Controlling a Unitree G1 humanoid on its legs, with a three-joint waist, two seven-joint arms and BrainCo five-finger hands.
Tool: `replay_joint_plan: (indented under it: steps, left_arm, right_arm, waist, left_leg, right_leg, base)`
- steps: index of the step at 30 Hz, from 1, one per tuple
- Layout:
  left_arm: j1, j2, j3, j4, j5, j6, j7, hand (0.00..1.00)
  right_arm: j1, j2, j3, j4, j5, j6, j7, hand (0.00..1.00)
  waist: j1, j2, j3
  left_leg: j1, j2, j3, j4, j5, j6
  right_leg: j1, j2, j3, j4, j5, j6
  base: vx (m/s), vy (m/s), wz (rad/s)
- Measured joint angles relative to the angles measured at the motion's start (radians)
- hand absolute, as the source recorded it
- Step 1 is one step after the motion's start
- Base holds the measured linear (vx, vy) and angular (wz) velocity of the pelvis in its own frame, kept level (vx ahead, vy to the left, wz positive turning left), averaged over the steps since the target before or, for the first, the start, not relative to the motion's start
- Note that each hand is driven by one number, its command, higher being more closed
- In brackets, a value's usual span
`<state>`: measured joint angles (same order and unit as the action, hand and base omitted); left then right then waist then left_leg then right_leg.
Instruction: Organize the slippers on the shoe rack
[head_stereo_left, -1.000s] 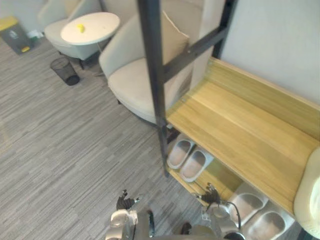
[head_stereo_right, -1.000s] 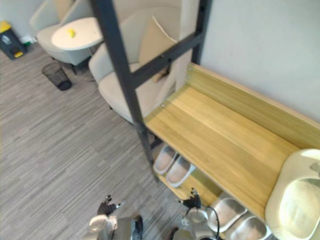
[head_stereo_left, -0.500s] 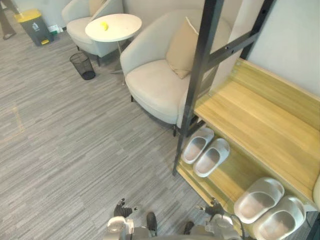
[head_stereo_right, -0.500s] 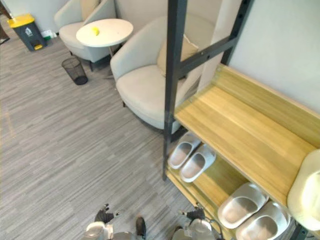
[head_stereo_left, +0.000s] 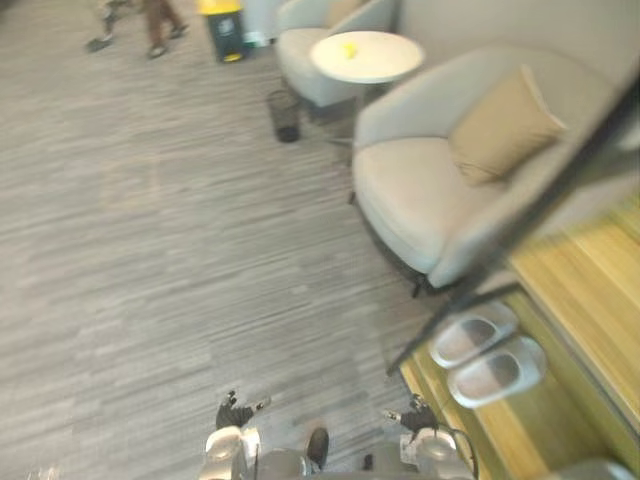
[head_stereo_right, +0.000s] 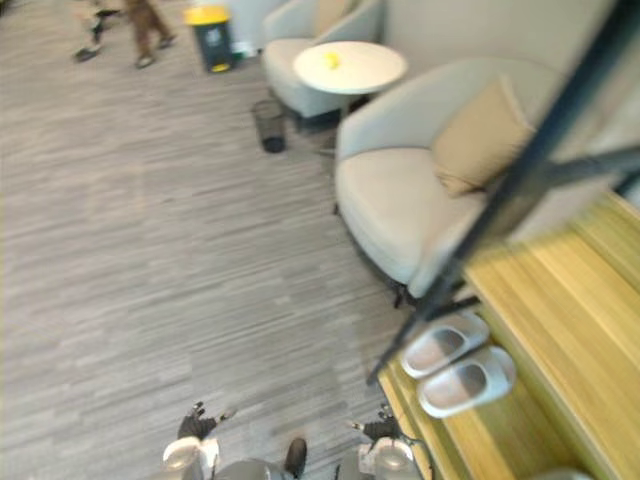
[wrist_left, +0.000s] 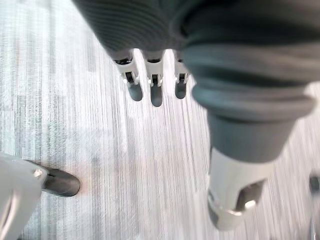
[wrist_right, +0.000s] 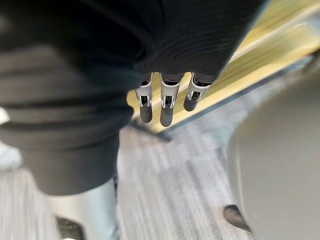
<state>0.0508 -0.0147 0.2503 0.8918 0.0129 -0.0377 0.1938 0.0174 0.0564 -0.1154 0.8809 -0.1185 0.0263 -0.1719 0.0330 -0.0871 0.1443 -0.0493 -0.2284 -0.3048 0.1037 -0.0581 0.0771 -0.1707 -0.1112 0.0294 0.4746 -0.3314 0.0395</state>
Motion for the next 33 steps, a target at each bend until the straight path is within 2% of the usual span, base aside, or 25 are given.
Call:
replay_joint_plan:
  steps: [1,2,5,6,7,8,9,10,11,12,13,15,16,17,19,20,21,23,24,26,29,30,31,32,33]
  left_arm:
    - [0.001,-0.001,0.006,0.002,-0.009,0.001,0.0,0.0]
    - [0.003,-0.001,0.008,0.001,-0.017,-0.002,0.001,0.0]
    - [0.003,-0.009,0.008,-0.002,-0.017,0.002,0.0,0.0]
    - [-0.002,-0.021,0.011,-0.015,-0.018,0.005,0.0,0.0]
    - [-0.014,-0.042,0.025,-0.013,-0.018,0.005,0.003,0.0]
    - [-0.023,-0.058,0.034,-0.006,-0.019,0.005,0.003,0.0]
    - [-0.035,-0.055,0.041,0.004,-0.021,0.005,0.001,0.0]
    - [-0.035,-0.048,0.02,0.01,-0.023,0.008,-0.001,0.0]
    - [-0.036,-0.048,0.017,0.009,-0.023,0.008,0.0,0.0]
    - [-0.039,-0.047,0.009,0.008,-0.023,0.008,0.0,0.0]
    - [-0.04,-0.046,-0.004,0.008,-0.022,0.008,0.0,0.0]
    - [-0.039,-0.045,-0.013,0.032,-0.016,0.008,-0.001,0.0]
    - [-0.04,-0.043,-0.013,0.035,-0.016,0.008,0.0,0.0]
    - [-0.043,-0.033,-0.013,0.037,-0.015,0.007,-0.001,0.0]
    - [-0.043,-0.029,-0.012,0.028,-0.015,0.006,-0.001,0.0]
    - [-0.042,-0.021,-0.014,0.033,-0.015,0.008,0.0,0.0]
    - [-0.038,-0.006,-0.014,0.033,-0.015,0.008,0.0,0.0]
    - [-0.027,0.016,-0.011,0.042,-0.016,0.016,0.001,0.0]
    - [-0.025,0.019,-0.007,0.042,-0.016,0.021,0.001,0.0]
    - [-0.03,0.017,-0.001,0.041,-0.017,0.024,0.0,0.0]
    - [-0.033,0.004,0.008,0.042,-0.02,0.025,0.001,0.0]
    - [-0.033,-0.002,0.008,0.043,-0.022,0.024,-0.001,0.0]
    - [-0.032,-0.003,0.008,0.045,-0.023,0.024,-0.002,0.0]
    - [-0.037,-0.011,0.008,0.064,-0.023,0.025,-0.002,0.0]
    - [-0.035,-0.018,0.009,0.07,-0.023,0.025,-0.002,0.0]
  right_arm:
    - [0.003,0.004,0.001,0.001,0.0,0.001,0.0,0.0]
    - [0.002,0.004,0.001,0.003,0.0,0.001,0.0,0.0]
    - [-0.014,0.011,0.015,0.0,0.001,0.0,0.0,0.0]
    - [-0.009,0.007,0.024,-0.003,0.001,0.0,-0.001,0.0]
    - [-0.006,-0.011,0.039,-0.011,0.003,-0.003,-0.002,0.0]
    - [0.002,-0.019,0.049,-0.03,0.003,-0.004,-0.002,0.0]
    - [0.0,-0.013,0.062,-0.047,0.004,-0.007,-0.004,0.0]
    - [0.002,-0.015,0.063,-0.04,0.004,-0.005,-0.003,0.0]
    - [0.005,-0.015,0.054,-0.039,0.004,-0.003,-0.005,0.0]
    - [0.006,-0.017,0.037,-0.039,0.006,-0.002,-0.007,0.0]
    - [0.006,-0.022,0.031,-0.039,0.009,0.001,-0.007,0.0]
    - [0.012,-0.029,0.013,-0.034,0.01,0.0,-0.007,0.0]
    - [0.012,-0.028,0.009,-0.028,0.01,0.001,-0.006,0.0]
    - [-0.007,-0.02,0.001,-0.002,0.01,0.002,-0.005,0.0]
    - [-0.006,-0.019,-0.001,0.005,0.004,0.004,-0.003,0.0]
    - [0.006,-0.018,0.001,0.002,0.001,0.003,-0.002,0.0]
    - [0.014,-0.01,0.003,-0.009,0.0,0.004,0.001,0.0]
    - [0.014,0.004,0.016,-0.019,0.0,0.001,0.005,0.0]
    - [0.016,0.004,0.019,-0.02,0.0,0.0,0.005,0.0]
    - [0.019,0.004,0.015,-0.035,0.0,-0.001,0.004,0.0]
    - [0.006,0.002,-0.007,-0.034,0.001,-0.008,0.004,0.0]
    - [0.002,0.002,-0.022,-0.016,0.001,-0.006,0.005,0.0]
    - [-0.003,0.002,-0.031,-0.002,0.001,-0.006,0.004,0.0]
    - [-0.016,-0.016,-0.04,0.011,0.001,-0.006,0.005,0.0]
    - [-0.019,-0.018,-0.04,0.016,0.001,-0.005,0.005,0.0]
  waist:
    - [0.004,0.004,-0.005]
    - [0.021,0.003,-0.008]
    - [0.012,0.027,-0.01]
    - [0.009,0.044,0.003]
    - [0.012,0.087,0.02]
    - [0.017,0.097,0.023]
    - [0.024,0.098,0.038]
    - [0.016,0.109,0.037]
    - [0.015,0.112,0.034]
    - [0.014,0.104,0.039]
    - [0.015,0.106,0.038]
    - [0.014,0.127,0.022]
    - [0.015,0.123,0.019]
    - [0.017,0.097,0.028]
    - [0.023,0.087,0.035]
    - [0.023,0.085,0.035]
    - [0.026,0.07,0.042]
    - [0.018,0.051,0.039]
    - [0.018,0.041,0.033]
    - [0.018,0.036,0.032]
    - [0.013,0.037,0.032]
    - [0.009,0.037,0.03]
    - [0.003,0.032,0.025]
    - [-0.006,0.046,0.017]
    - [-0.005,0.065,0.008]
  left_leg:
    - [-0.003,0.0,-0.017,0.016,-0.017,-0.005]
    - [-0.007,0.008,-0.026,0.044,-0.037,-0.021]
    - [-0.066,0.004,-0.029,0.186,-0.068,-0.038]
    - [-0.075,0.021,0.003,0.251,-0.068,-0.038]
    - [-0.084,0.049,0.033,0.308,-0.084,-0.065]
    - [-0.094,0.071,0.089,0.357,-0.095,-0.083]
    - [-0.139,0.093,0.205,0.452,-0.117,-0.14]
    - [-0.166,0.154,0.337,0.513,-0.161,-0.114]
    - [-0.179,0.2,0.424,0.531,-0.195,-0.102]
    - [-0.196,0.265,0.526,0.52,-0.222,-0.107]
    - [-0.197,0.304,0.589,0.463,-0.213,-0.104]
    - [-0.192,0.347,0.609,0.315,-0.107,-0.089]
    - [-0.186,0.335,0.594,0.299,-0.122,-0.082]
    - [-0.154,0.292,0.589,0.249,-0.124,-0.071]
    - [-0.126,0.269,0.576,0.237,-0.15,-0.054]
    - [-0.097,0.264,0.565,0.251,-0.178,-0.047]
    - [-0.059,0.256,0.56,0.269,-0.207,-0.042]
    - [-0.008,0.242,0.54,0.285,-0.245,-0.034]
    - [0.019,0.236,0.528,0.28,-0.258,-0.033]
    - [0.062,0.227,0.495,0.257,-0.279,-0.032]
    - [0.138,0.212,0.433,0.2,-0.298,-0.038]
    - [0.165,0.208,0.399,0.16,-0.302,-0.045]
    - [0.182,0.199,0.373,0.14,-0.305,-0.05]
    - [0.225,0.217,0.323,0.113,-0.313,-0.066]
    - [0.231,0.233,0.312,0.107,-0.311,-0.07]
  right_leg:
    - [0.017,0.0,-0.021,-0.016,-0.004,-0.004]
    - [0.043,0.004,-0.043,-0.043,-0.003,-0.009]
    - [0.09,0.018,-0.108,-0.059,0.016,-0.009]
    - [0.085,0.032,-0.125,-0.005,0.042,0.007]
    - [0.062,0.052,-0.127,0.013,0.01,-0.014]
    - [0.103,0.07,-0.13,-0.172,0.018,-0.019]
    - [0.149,0.033,-0.174,-0.29,0.174,-0.018]
    - [0.169,0.039,-0.205,-0.286,0.177,-0.028]
    - [0.183,0.038,-0.221,-0.289,0.175,-0.031]
    - [0.2,0.031,-0.247,-0.292,0.171,-0.031]
    - [0.214,0.024,-0.27,-0.296,0.164,-0.027]
    - [0.229,0.04,-0.29,-0.294,0.125,0.003]
    - [0.231,0.036,-0.288,-0.294,0.112,0.013]
    - [0.234,-0.002,-0.292,-0.272,0.093,0.032]
    - [0.209,-0.036,-0.291,-0.147,0.08,0.053]
    - [0.145,-0.062,-0.268,0.051,0.081,0.059]
    - [0.047,-0.088,-0.21,0.293,0.125,0.056]
    - [-0.064,-0.085,-0.134,0.538,0.128,0.04]
    - [-0.106,-0.073,-0.109,0.59,0.122,0.046]
    - [-0.169,-0.044,-0.11,0.579,0.101,0.052]
    - [-0.218,0.011,-0.148,0.283,0.093,0.042]
    - [-0.208,0.041,-0.15,0.097,0.129,0.014]
    - [-0.199,0.054,-0.147,0.008,0.167,-0.002]
    - [-0.182,0.072,-0.143,-0.006,0.234,-0.07]
    - [-0.173,0.077,-0.152,-0.006,0.23,-0.075]
  base:
    - [0.31,-0.199,0.79]
    - [0.27,-0.136,0.46]
    - [0.25,-0.111,0.52]
    - [0.16,-0.084,0.5]
    - [0.08,-0.022,0.36]
    - [0.06,0.013,0.3]
    - [0.1,0.013,0.39]
    - [0.13,-0.02,0.44]
    - [0.13,-0.042,0.48]
    - [0.17,-0.034,0.46]
    - [0.16,-0.006,0.47]
    - [0.17,0.081,0.4]
    - [0.27,0.192,0.46]
    - [0.25,0.2,0.4]
    - [0.21,0.18,0.34]
    - [0.2,0.165,0.17]
    - [0.21,0.154,0.15]
    - [0.25,0.08,0.34]
    - [0.34,0.043,0.6]
    - [0.29,0.011,0.51]
    - [0.35,-0.037,0.59]
    - [0.53,-0.107,0.84]
    - [0.6,-0.149,1.04]
    - [0.41,-0.116,0.75]
    - [0.58,-0.132,0.77]
